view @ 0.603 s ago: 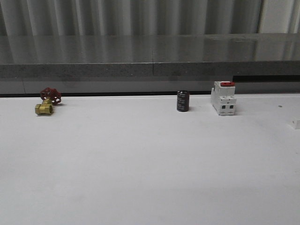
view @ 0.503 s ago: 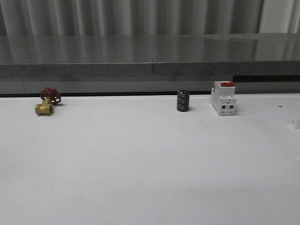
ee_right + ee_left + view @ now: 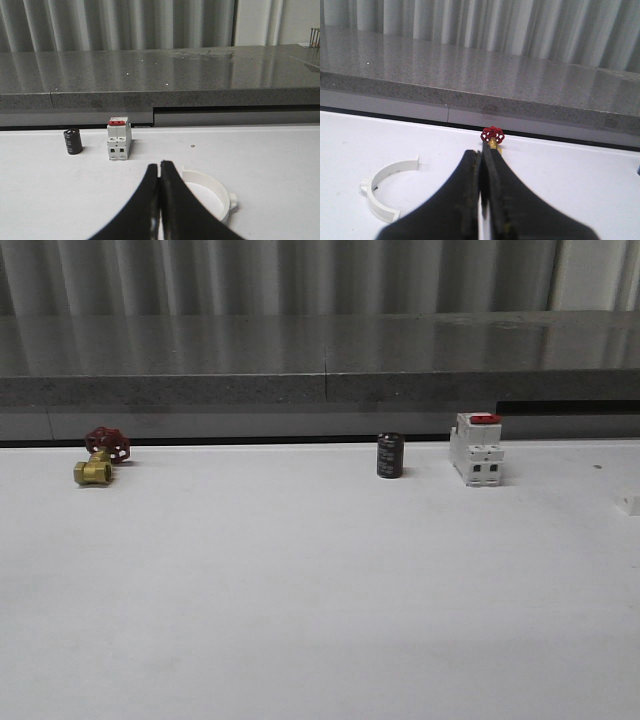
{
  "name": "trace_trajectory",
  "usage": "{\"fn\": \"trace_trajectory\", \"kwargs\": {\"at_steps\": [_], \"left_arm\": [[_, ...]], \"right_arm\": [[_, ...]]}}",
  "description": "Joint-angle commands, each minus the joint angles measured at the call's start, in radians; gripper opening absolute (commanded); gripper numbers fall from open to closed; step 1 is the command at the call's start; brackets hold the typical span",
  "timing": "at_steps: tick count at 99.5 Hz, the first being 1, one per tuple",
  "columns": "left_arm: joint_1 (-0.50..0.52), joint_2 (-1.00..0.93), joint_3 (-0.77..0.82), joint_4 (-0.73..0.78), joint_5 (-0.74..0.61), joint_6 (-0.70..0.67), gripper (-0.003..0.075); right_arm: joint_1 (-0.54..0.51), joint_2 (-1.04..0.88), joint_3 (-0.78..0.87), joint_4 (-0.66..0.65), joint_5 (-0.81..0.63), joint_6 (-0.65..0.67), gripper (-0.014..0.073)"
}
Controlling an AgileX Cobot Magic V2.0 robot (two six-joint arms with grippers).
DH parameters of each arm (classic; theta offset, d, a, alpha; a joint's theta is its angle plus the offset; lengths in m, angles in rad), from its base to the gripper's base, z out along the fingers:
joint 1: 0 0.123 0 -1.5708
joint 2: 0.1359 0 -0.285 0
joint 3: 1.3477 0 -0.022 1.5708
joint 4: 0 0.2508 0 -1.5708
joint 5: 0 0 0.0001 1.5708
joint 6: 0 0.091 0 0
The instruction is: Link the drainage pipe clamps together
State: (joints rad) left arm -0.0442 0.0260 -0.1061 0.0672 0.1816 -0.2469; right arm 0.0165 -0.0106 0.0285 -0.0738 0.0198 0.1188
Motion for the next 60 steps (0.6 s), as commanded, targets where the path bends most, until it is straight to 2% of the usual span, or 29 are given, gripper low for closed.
{"fn": "trace_trajectory", "kwargs": {"at_steps": [1,10,23,31,41,51,60], "left_arm": [[0.006,0.081,-0.13,-0.006,0.001,-0.009,-0.002],[0.006,0.191,-0.26,0.025,0.138,-0.009,-0.002],[0.006,0.386,-0.462,0.047,0.445,0.004,-0.002],[0.006,0.492,-0.562,0.052,0.564,0.04,-0.002],[0.006,0.593,-0.638,0.052,0.621,0.051,-0.002],[0.006,0.66,-0.659,0.054,0.619,0.063,-0.002],[0.006,0.704,-0.659,0.054,0.617,0.132,-0.002]], "right_arm": [[0.001,-0.019,-0.02,-0.002,-0.084,-0.003,-0.0067],[0.001,-0.019,-0.02,-0.002,-0.084,-0.003,-0.0067],[0.001,-0.019,-0.02,-0.002,-0.084,-0.003,-0.0067],[0.001,-0.019,-0.02,-0.002,-0.084,-0.003,-0.0067],[0.001,-0.019,-0.02,-0.002,-0.084,-0.003,-0.0067],[0.001,-0.019,-0.02,-0.002,-0.084,-0.003,-0.0067],[0.001,-0.019,-0.02,-0.002,-0.084,-0.003,-0.0067]]}}
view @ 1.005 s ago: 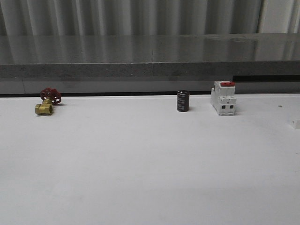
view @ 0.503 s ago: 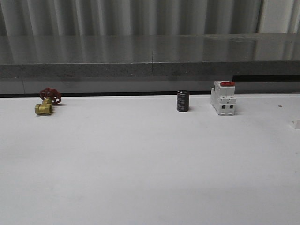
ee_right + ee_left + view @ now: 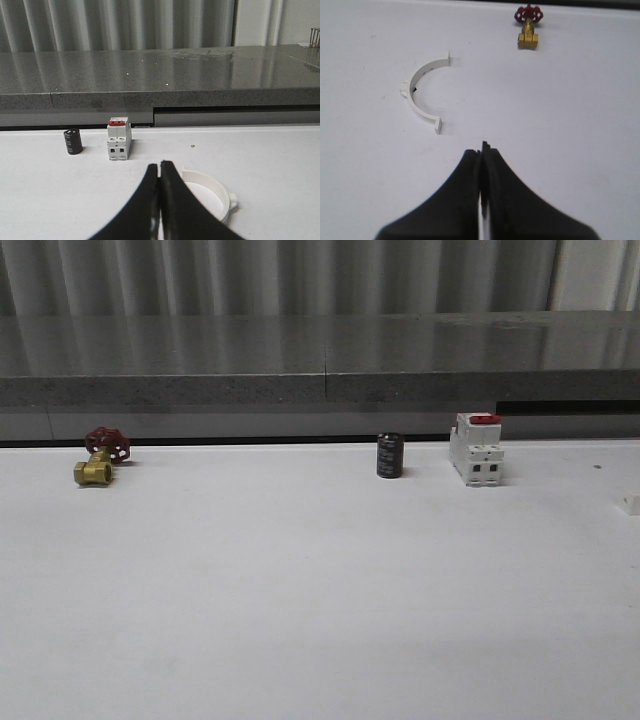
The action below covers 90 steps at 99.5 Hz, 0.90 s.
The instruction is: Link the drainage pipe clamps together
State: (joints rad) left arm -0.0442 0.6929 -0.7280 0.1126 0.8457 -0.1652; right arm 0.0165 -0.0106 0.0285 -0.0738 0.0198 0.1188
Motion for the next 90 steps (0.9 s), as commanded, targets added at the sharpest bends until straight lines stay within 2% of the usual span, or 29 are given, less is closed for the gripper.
{"fn": "trace_trajectory", "kwargs": {"at_steps": [1,12,13,19,31,39,54,65,77,90], "left_arm": [[0.006,0.04,-0.037,0.009,-0.047,0.055,-0.002],[0.006,0.081,-0.037,-0.005,-0.045,0.057,-0.002],[0.006,0.106,-0.037,-0.05,-0.041,0.07,0.0057],[0.006,0.12,-0.037,-0.068,-0.041,0.07,0.0146],[0.006,0.141,-0.037,-0.082,-0.041,0.07,0.0428],[0.006,0.166,-0.037,-0.102,-0.043,0.07,0.0536],[0.01,0.265,-0.053,-0.121,-0.118,0.07,0.0546],[0.052,0.402,-0.12,-0.119,-0.13,0.087,0.0546],[0.133,0.565,-0.23,-0.148,-0.123,0.165,0.0546],[0.23,0.719,-0.352,-0.262,-0.117,0.319,0.0546]], "right_arm": [[0.001,-0.019,-0.02,-0.002,-0.084,-0.003,-0.0067],[0.001,-0.019,-0.02,-0.002,-0.084,-0.003,-0.0067],[0.001,-0.019,-0.02,-0.002,-0.084,-0.003,-0.0067],[0.001,-0.019,-0.02,-0.002,-0.084,-0.003,-0.0067],[0.001,-0.019,-0.02,-0.002,-0.084,-0.003,-0.0067],[0.001,-0.019,-0.02,-0.002,-0.084,-0.003,-0.0067],[0.001,-0.019,-0.02,-0.002,-0.084,-0.003,-0.0067],[0.001,-0.019,-0.02,-0.002,-0.084,-0.003,-0.0067],[0.001,-0.019,-0.02,-0.002,-0.084,-0.003,-0.0067],[0.001,-0.019,-0.02,-0.002,-0.084,-0.003,-0.0067]]}}
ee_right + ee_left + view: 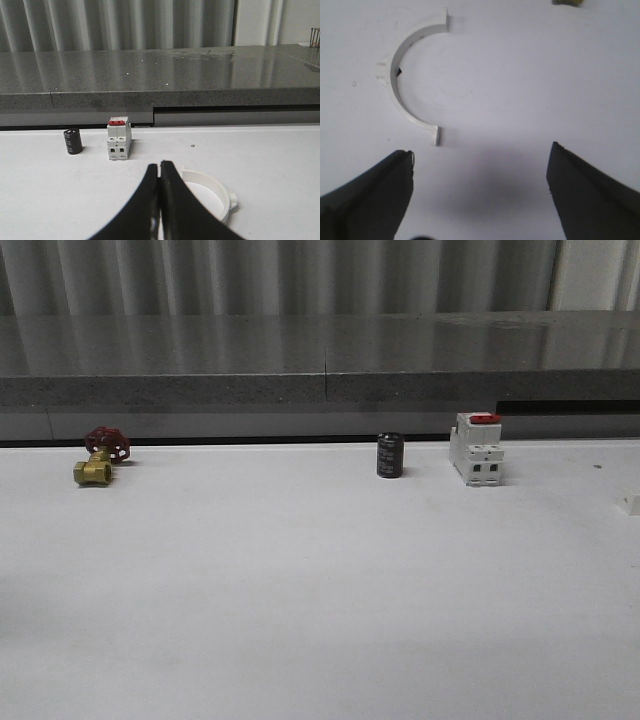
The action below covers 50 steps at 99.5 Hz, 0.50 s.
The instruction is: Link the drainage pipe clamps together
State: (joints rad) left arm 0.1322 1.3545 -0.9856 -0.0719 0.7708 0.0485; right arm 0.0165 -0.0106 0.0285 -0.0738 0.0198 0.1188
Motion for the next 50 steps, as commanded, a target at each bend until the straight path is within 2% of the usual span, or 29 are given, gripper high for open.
{"fn": "trace_trajectory", "kwargs": {"at_steps": [1,17,50], "left_arm": [[0.058,0.072,-0.1,-0.082,-0.042,0.113,0.0546],[0.133,0.213,-0.189,-0.1,-0.044,0.21,0.0546],[0.208,0.422,-0.279,-0.087,-0.098,0.254,0.0546]], "right_arm": [[0.001,-0.019,-0.02,-0.002,-0.084,-0.003,-0.0067],[0.001,-0.019,-0.02,-0.002,-0.084,-0.003,-0.0067],[0.001,-0.019,-0.02,-0.002,-0.084,-0.003,-0.0067]]}}
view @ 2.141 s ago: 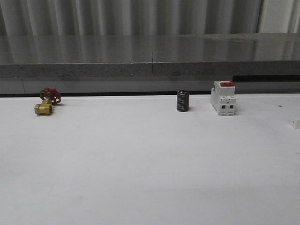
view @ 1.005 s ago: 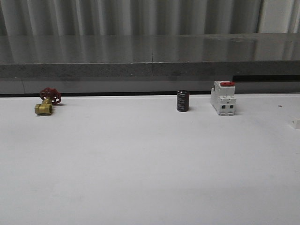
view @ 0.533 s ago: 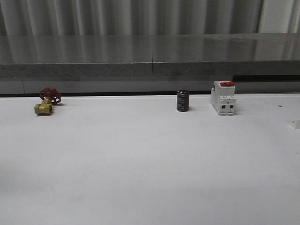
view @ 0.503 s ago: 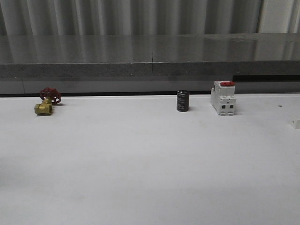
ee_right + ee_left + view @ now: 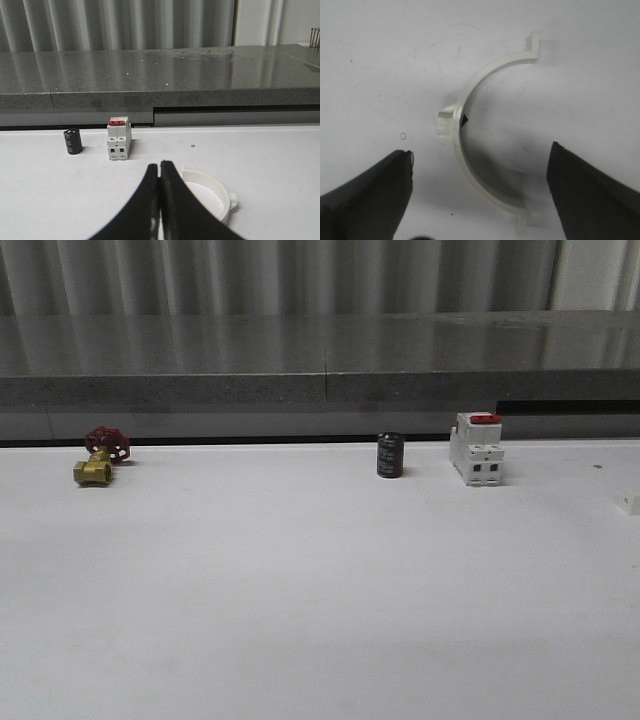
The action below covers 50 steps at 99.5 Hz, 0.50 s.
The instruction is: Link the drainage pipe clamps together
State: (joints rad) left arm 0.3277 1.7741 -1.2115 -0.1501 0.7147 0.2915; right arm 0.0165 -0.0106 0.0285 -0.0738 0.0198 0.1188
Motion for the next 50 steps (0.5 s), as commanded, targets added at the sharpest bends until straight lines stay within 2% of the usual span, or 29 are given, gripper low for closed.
{"fn": "trace_trajectory", "kwargs": {"at_steps": [1,50], "left_arm": [[0.015,0.006,-0.058,-0.009,-0.042,0.011,0.0546],[0.021,0.178,-0.132,-0.002,-0.074,0.063,0.0546]], "right_arm": [[0.001,-0.019,-0.02,-0.002,-0.084,-0.003,-0.0067],[0.001,-0.019,-0.02,-0.002,-0.084,-0.003,-0.0067]]}}
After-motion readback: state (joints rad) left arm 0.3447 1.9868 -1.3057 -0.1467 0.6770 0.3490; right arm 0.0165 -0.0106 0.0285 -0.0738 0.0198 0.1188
